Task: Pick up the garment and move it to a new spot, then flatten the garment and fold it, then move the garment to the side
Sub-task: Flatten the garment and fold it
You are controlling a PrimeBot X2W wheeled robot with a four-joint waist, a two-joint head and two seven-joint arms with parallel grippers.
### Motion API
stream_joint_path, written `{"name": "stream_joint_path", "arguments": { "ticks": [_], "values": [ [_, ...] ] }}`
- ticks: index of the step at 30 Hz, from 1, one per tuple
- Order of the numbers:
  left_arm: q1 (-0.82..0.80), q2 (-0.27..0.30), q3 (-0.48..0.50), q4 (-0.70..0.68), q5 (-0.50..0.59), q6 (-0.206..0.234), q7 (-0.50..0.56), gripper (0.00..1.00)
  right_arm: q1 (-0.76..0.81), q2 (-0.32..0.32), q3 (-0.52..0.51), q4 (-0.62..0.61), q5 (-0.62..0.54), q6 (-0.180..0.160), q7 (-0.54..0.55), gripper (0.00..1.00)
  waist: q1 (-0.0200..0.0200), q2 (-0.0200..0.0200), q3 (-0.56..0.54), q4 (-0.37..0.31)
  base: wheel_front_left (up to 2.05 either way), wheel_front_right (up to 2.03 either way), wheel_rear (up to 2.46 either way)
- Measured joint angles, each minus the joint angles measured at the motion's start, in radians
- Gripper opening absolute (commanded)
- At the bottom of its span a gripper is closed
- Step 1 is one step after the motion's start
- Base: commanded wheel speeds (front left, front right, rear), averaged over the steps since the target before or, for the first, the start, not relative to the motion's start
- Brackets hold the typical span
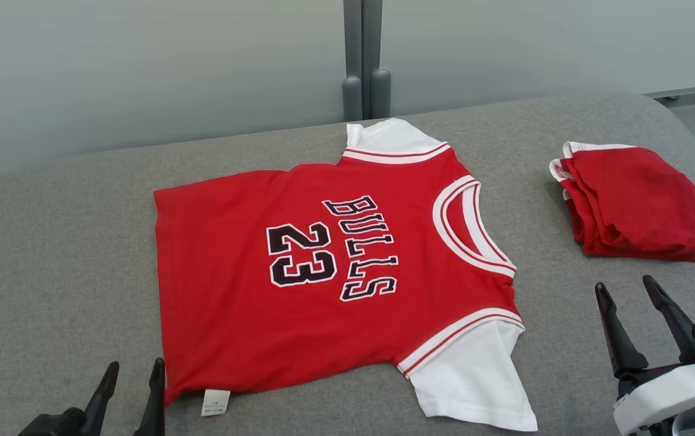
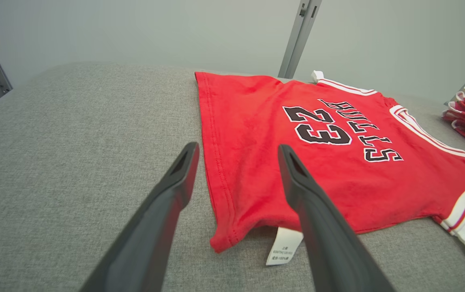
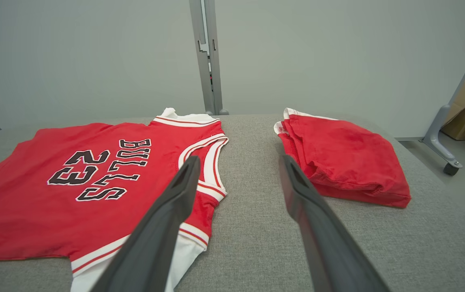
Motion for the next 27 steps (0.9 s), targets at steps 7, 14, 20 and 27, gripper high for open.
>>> {"name": "stream_joint_path", "arguments": {
  "ticks": [7, 14, 20, 27],
  "values": [
    [0.001, -0.027, 0.005, -0.004, 0.022, 0.000, 0.000, 1.00, -0.006, 0.031, 0.030, 0.042, -0.057, -0.007, -0.113, 1.00, 0.0000, 0.0000, -0.004, -0.001, 0.00, 0.00, 0.00],
    [0.000, -0.049, -0.003, 0.003, 0.047, -0.008, 0.000, 1.00, -0.022, 0.071, 0.059, 0.137, -0.077, -0.007, -0.169, 1.00, 0.0000, 0.0000, -0.016, 0.007, 0.00, 0.00, 0.00],
    [0.000, -0.062, -0.001, 0.013, 0.067, -0.019, 0.000, 1.00, -0.022, 0.094, 0.083, 0.217, -0.115, -0.007, -0.169, 1.00, 0.0000, 0.0000, -0.020, 0.011, 0.00, 0.00, 0.00],
    [0.000, -0.083, 0.028, 0.033, 0.082, -0.021, 0.000, 1.00, -0.025, 0.127, 0.073, 0.247, -0.132, -0.008, -0.168, 1.00, 0.0000, 0.0000, -0.024, 0.018, 0.00, 0.00, 0.00]
  ]
}}
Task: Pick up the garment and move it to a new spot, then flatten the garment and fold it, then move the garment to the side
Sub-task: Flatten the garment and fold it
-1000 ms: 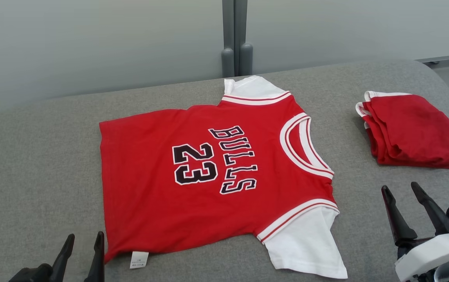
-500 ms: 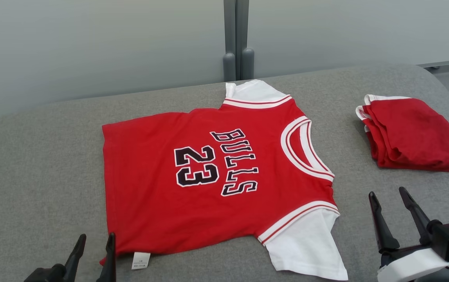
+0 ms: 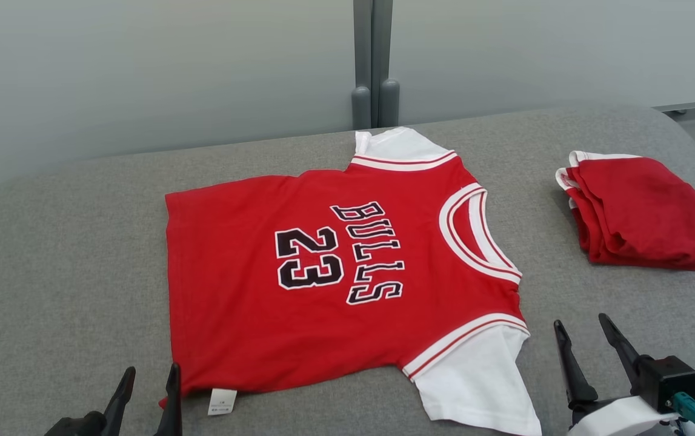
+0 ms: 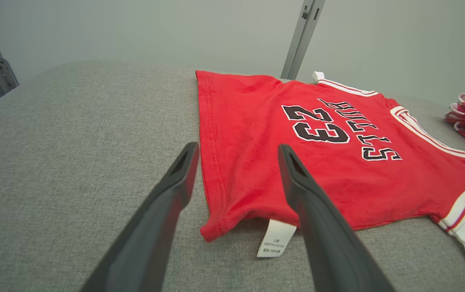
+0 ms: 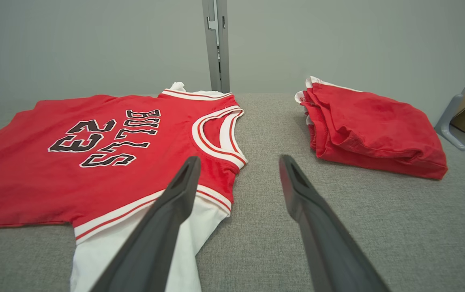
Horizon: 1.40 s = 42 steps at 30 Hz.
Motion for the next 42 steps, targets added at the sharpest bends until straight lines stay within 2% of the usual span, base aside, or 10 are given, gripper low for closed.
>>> {"name": "stream_joint_path", "arguments": {
  "ticks": [6, 11, 19, 33, 35, 39, 41, 42],
  "values": [
    [0.000, -0.006, 0.005, 0.006, 0.010, -0.008, 0.000, 1.00, -0.025, 0.020, -0.010, -0.012, -0.016, 0.002, 0.000, 1.00, 0.0000, 0.0000, -0.003, 0.005, 0.00, 0.00, 0.00],
    [0.000, -0.007, 0.002, 0.021, 0.019, -0.025, 0.000, 1.00, -0.027, 0.027, -0.003, 0.008, -0.020, 0.019, 0.000, 1.00, 0.0000, 0.0000, -0.003, 0.010, 0.00, 0.00, 0.00],
    [0.000, -0.009, -0.005, 0.039, 0.027, -0.035, 0.000, 1.00, 0.038, 0.035, 0.031, 0.099, -0.021, 0.061, 0.000, 1.00, 0.0000, 0.0000, 0.013, 0.017, 0.00, 0.00, 0.00],
    [-0.005, -0.026, -0.022, 0.062, 0.056, -0.052, 0.000, 1.00, 0.043, 0.072, 0.053, 0.273, -0.002, 0.105, 0.000, 0.99, 0.0000, 0.0000, 0.050, 0.014, 0.00, 0.00, 0.00],
    [-0.013, -0.029, -0.022, 0.065, 0.057, -0.052, 0.000, 1.00, 0.033, 0.083, 0.053, 0.287, 0.000, 0.115, 0.000, 0.90, 0.0000, 0.0000, 0.056, 0.017, 0.00, 0.00, 0.00],
    [-0.033, -0.030, -0.013, 0.070, 0.057, -0.053, 0.000, 1.00, 0.004, 0.090, 0.055, 0.312, 0.002, 0.127, 0.000, 0.50, 0.0000, -0.0001, 0.061, 0.020, 0.00, 0.00, 0.00],
    [-0.036, -0.031, -0.012, 0.071, 0.057, -0.055, 0.000, 1.00, -0.001, 0.093, 0.056, 0.327, 0.008, 0.135, 0.000, 0.46, 0.0000, 0.0000, 0.062, 0.021, 0.00, 0.00, 0.00],
    [-0.037, -0.031, -0.012, 0.071, 0.058, -0.055, 0.000, 1.00, -0.002, 0.094, 0.057, 0.333, 0.008, 0.137, 0.000, 0.49, 0.0000, 0.0000, 0.062, 0.020, 0.00, 0.00, 0.00]
  ]
}}
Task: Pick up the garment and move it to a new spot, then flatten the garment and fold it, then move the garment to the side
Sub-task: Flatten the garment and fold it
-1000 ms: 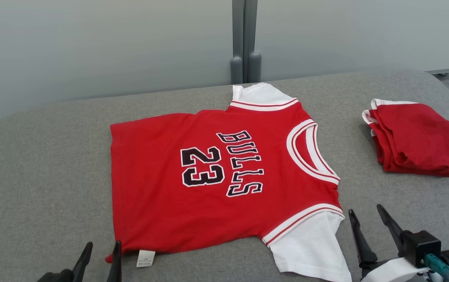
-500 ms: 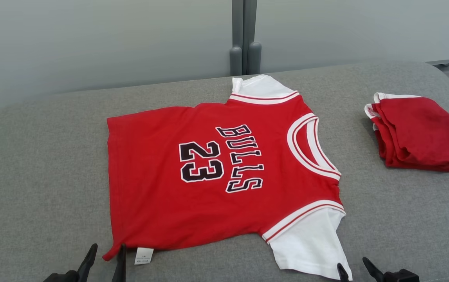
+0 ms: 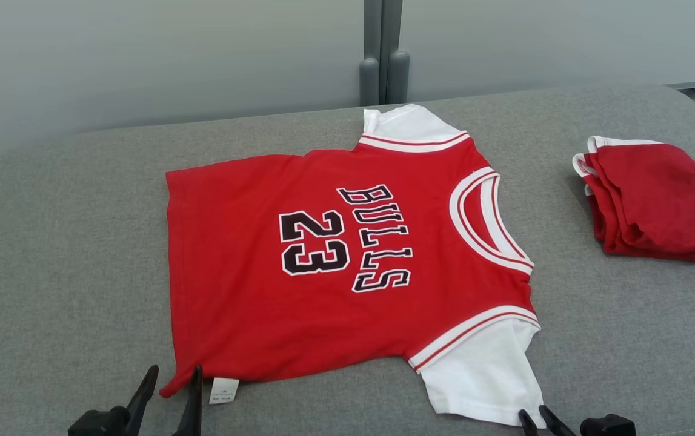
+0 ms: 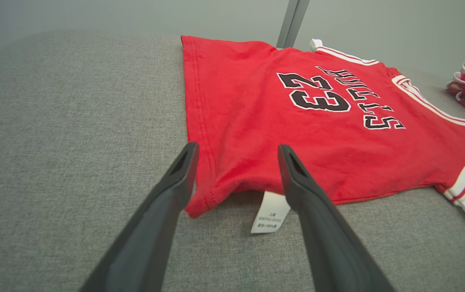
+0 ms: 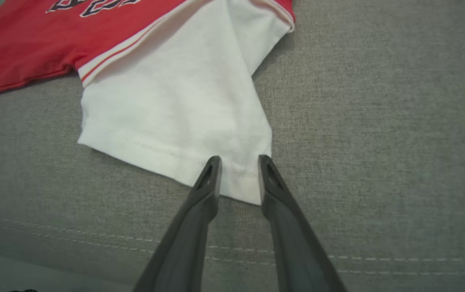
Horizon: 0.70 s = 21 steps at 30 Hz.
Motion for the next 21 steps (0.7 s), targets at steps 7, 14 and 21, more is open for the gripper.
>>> {"name": "stream_joint_path", "arguments": {
  "ticks": [7, 14, 21],
  "values": [
    [-0.005, -0.001, 0.002, 0.005, 0.013, -0.006, 0.000, 1.00, -0.014, 0.002, -0.005, 0.029, 0.000, 0.005, 0.000, 0.89, 0.0000, 0.0000, 0.004, -0.003, 0.00, 0.00, 0.00],
    [-0.021, -0.002, 0.006, 0.014, 0.015, -0.008, 0.000, 1.00, -0.032, 0.019, -0.012, 0.060, 0.005, 0.006, -0.001, 0.52, 0.0000, 0.0000, 0.011, -0.007, 0.00, 0.00, 0.00],
    [-0.024, -0.004, 0.000, 0.028, 0.026, -0.009, 0.000, 1.00, -0.054, 0.028, -0.013, 0.089, 0.020, 0.026, -0.002, 0.16, 0.0000, 0.0000, 0.015, -0.005, 0.00, 0.00, 0.00]
  ]
}}
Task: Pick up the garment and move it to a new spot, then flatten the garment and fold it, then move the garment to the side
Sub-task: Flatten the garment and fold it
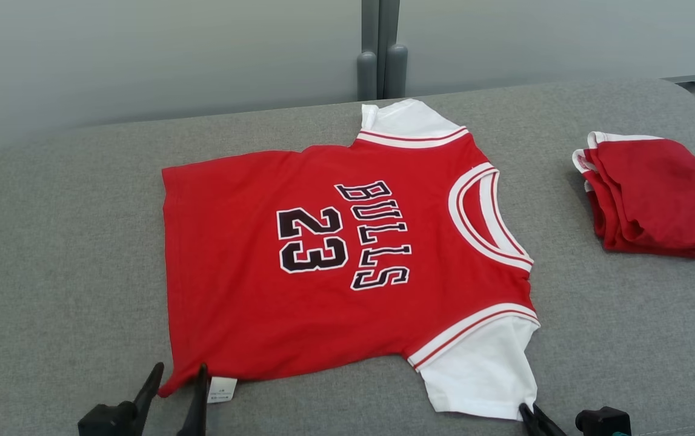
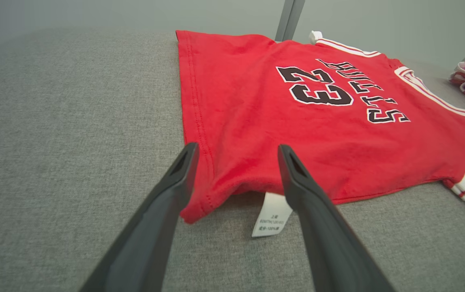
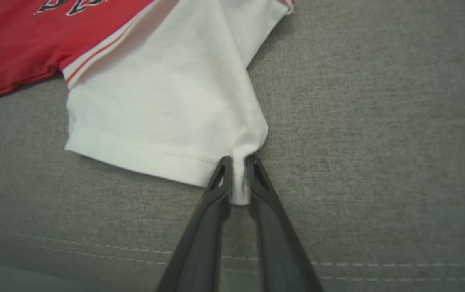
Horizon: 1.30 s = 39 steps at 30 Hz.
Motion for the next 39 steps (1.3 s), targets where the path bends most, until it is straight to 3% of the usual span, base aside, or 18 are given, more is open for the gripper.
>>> {"name": "stream_joint_path", "arguments": {
  "ticks": [3, 21, 22, 27, 30, 32, 33, 35, 36, 39],
  "values": [
    [-0.001, 0.002, -0.027, 0.028, 0.012, -0.004, 0.000, 1.00, -0.007, 0.004, 0.000, 0.012, 0.001, 0.006, 0.000, 0.00, 0.0000, 0.0000, 0.001, 0.001, 0.00, 0.00, 0.00],
    [-0.026, 0.052, -0.030, 0.118, 0.066, -0.010, 0.000, 1.00, -0.031, 0.010, -0.005, 0.041, 0.009, 0.024, -0.003, 0.00, 0.0000, 0.0000, 0.005, -0.006, 0.00, 0.00, 0.00],
    [-0.027, 0.058, -0.033, 0.130, 0.067, -0.010, 0.000, 0.95, -0.033, 0.010, -0.005, 0.042, 0.009, 0.024, -0.003, 0.00, 0.0000, 0.0000, 0.005, -0.007, 0.00, 0.00, 0.00],
    [-0.037, 0.064, -0.039, 0.152, 0.069, -0.010, 0.000, 0.95, -0.038, 0.013, -0.010, 0.044, 0.009, 0.030, -0.003, 0.00, 0.0000, 0.0000, 0.009, -0.009, 0.00, 0.00, 0.00],
    [-0.052, 0.065, -0.044, 0.162, 0.074, -0.010, 0.000, 0.80, -0.039, 0.014, -0.011, 0.044, 0.009, 0.031, -0.003, 0.00, 0.0000, 0.0000, 0.011, -0.011, 0.00, 0.00, 0.00],
    [-0.059, 0.065, -0.046, 0.165, 0.075, -0.010, 0.000, 0.50, -0.041, 0.015, -0.011, 0.045, 0.009, 0.032, -0.003, 0.00, 0.0000, 0.0000, 0.012, -0.012, 0.00, 0.00, 0.00],
    [-0.062, 0.065, -0.047, 0.165, 0.075, -0.010, 0.000, 0.47, -0.041, 0.015, -0.012, 0.045, 0.009, 0.032, -0.003, 0.00, 0.0000, 0.0000, 0.013, -0.013, 0.00, 0.00, 0.00],
    [-0.064, 0.064, -0.051, 0.169, 0.075, -0.010, 0.000, 0.12, -0.042, 0.016, -0.012, 0.046, 0.009, 0.032, -0.003, 0.00, 0.0000, 0.0000, 0.015, -0.014, 0.00, 0.00, 0.00],
    [-0.064, 0.064, -0.052, 0.171, 0.075, -0.010, 0.000, 0.00, -0.043, 0.017, -0.013, 0.046, 0.009, 0.032, -0.003, 0.00, 0.0000, 0.0000, 0.016, -0.015, 0.00, 0.00, 0.00],
    [-0.073, 0.064, -0.053, 0.178, 0.075, -0.010, 0.000, 0.00, -0.045, 0.019, -0.016, 0.046, 0.009, 0.033, -0.004, 0.00, 0.0000, 0.0000, 0.019, -0.016, 0.00, 0.00, 0.00]
  ]
}}
